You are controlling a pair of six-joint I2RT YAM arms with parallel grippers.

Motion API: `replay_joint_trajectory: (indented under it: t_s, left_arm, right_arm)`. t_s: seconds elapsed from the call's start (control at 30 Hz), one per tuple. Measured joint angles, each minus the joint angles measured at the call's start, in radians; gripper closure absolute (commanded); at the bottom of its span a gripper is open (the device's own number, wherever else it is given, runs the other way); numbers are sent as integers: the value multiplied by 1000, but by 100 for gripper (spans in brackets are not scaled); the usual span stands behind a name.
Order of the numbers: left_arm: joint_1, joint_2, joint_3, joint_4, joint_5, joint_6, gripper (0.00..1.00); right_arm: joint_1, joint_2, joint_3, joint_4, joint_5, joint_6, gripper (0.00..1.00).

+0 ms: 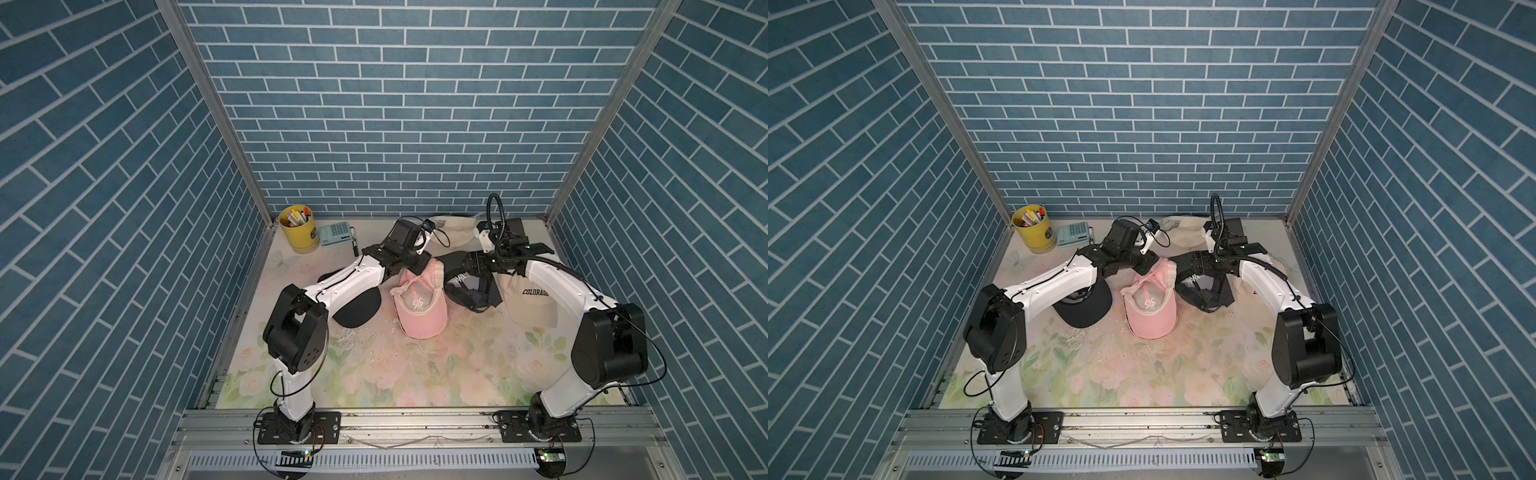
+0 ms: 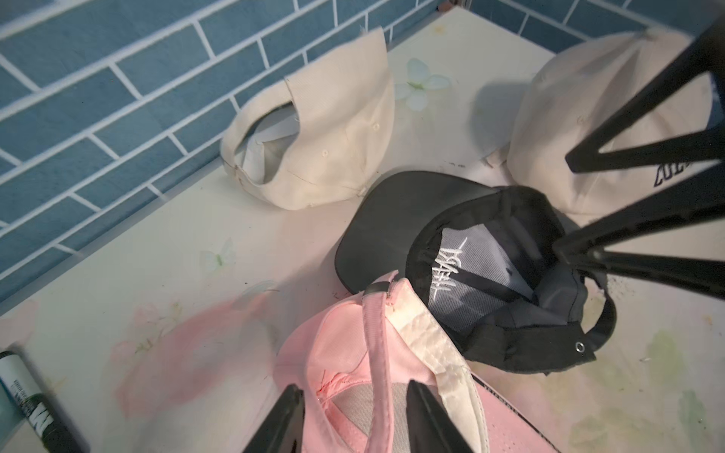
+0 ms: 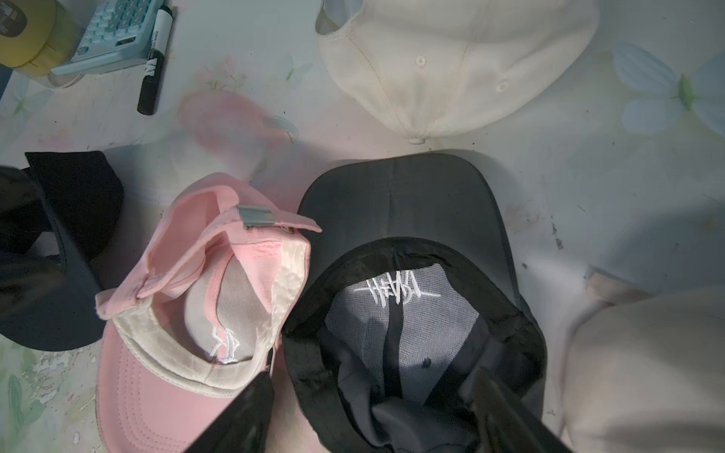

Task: Open the adjustable buckle of the baseball cap
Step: Pick up the baseball cap from the center of the board.

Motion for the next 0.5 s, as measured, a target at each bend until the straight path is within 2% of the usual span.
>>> replay_joint_trajectory:
  t_s: [0.27, 0.5]
  left_arm:
    - [-37, 82, 43, -60, -19, 68, 54]
    - [-37, 117, 75, -80, -63, 85, 63]
  right_arm:
    - [0, 55, 6, 0, -11, -1, 22]
    - [6, 103, 20, 11, -60, 3, 26]
